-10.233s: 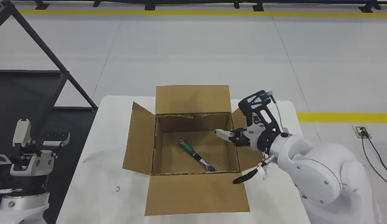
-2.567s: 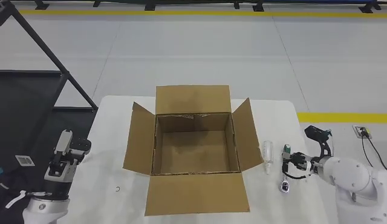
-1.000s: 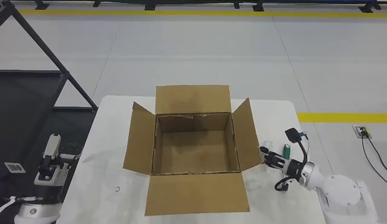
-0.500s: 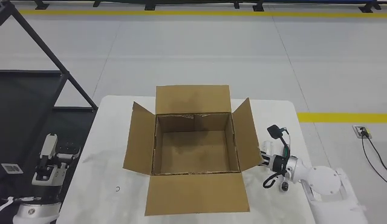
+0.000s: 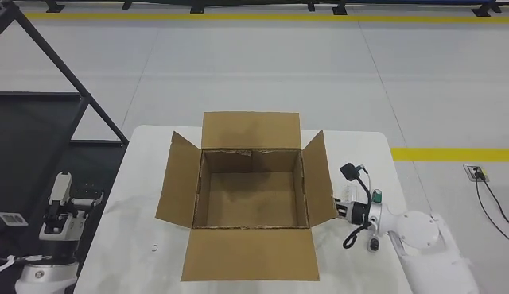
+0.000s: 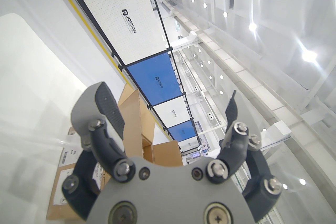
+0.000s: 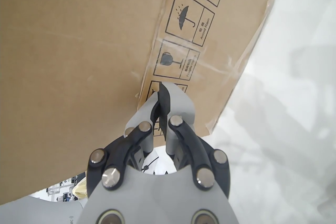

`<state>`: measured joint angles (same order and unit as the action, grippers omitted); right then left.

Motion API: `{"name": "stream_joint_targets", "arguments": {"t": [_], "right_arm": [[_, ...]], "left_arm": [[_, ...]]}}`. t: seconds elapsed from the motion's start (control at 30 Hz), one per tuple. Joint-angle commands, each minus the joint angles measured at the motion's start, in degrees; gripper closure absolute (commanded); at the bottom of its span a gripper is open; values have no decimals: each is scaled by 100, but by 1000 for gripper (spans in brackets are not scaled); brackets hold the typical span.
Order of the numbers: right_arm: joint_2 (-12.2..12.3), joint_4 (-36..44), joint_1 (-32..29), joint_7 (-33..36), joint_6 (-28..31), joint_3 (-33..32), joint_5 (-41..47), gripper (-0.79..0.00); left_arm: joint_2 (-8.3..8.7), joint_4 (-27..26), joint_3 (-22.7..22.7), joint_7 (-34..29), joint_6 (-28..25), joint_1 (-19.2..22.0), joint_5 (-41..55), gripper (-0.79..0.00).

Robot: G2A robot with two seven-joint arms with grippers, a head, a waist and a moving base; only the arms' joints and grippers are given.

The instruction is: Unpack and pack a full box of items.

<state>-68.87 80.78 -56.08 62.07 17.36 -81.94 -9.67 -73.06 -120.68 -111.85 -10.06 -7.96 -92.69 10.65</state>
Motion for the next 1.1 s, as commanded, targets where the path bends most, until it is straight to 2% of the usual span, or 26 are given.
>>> {"name": "stream_joint_targets", "arguments": {"t": [0.0, 0.17, 0.3, 0.33, 0.4, 0.47, 0.63, 0.83, 1.07], "right_arm": [[6, 6, 25, -109, -65, 50, -88, 0], [80, 226, -148, -379, -152, -213, -150, 0], [219, 984, -680, -319, -412, -842, -378, 0], [256, 1245, -851, -246, -532, -1008, -477, -68], [319, 1761, -1184, -89, -878, -1316, -702, -308], [366, 2254, -1518, -62, -1232, -1590, -958, -379], [442, 3080, -2077, 47, -1979, -2026, -1456, -785], [482, 3088, -2148, -221, -2545, -2024, -2031, -785], [483, 3075, -2144, -249, -2566, -2027, -2035, -785]], "left_arm": [[1, 7, -2, 2, 12, 16, 5, -785], [5, 30, -17, -18, 26, 40, 13, -785], [8, 44, -29, -35, 47, 50, 14, -785], [9, 46, -32, -45, 49, 54, 11, -785], [12, 53, -31, -74, 50, 63, 12, -785], [16, 60, -24, -120, 50, 77, 12, -785], [26, 74, 6, -241, 29, 119, 12, -785], [38, 40, 0, -398, 121, 132, 171, -785], [36, 3, -17, -282, 142, 67, 98, -785]]}}
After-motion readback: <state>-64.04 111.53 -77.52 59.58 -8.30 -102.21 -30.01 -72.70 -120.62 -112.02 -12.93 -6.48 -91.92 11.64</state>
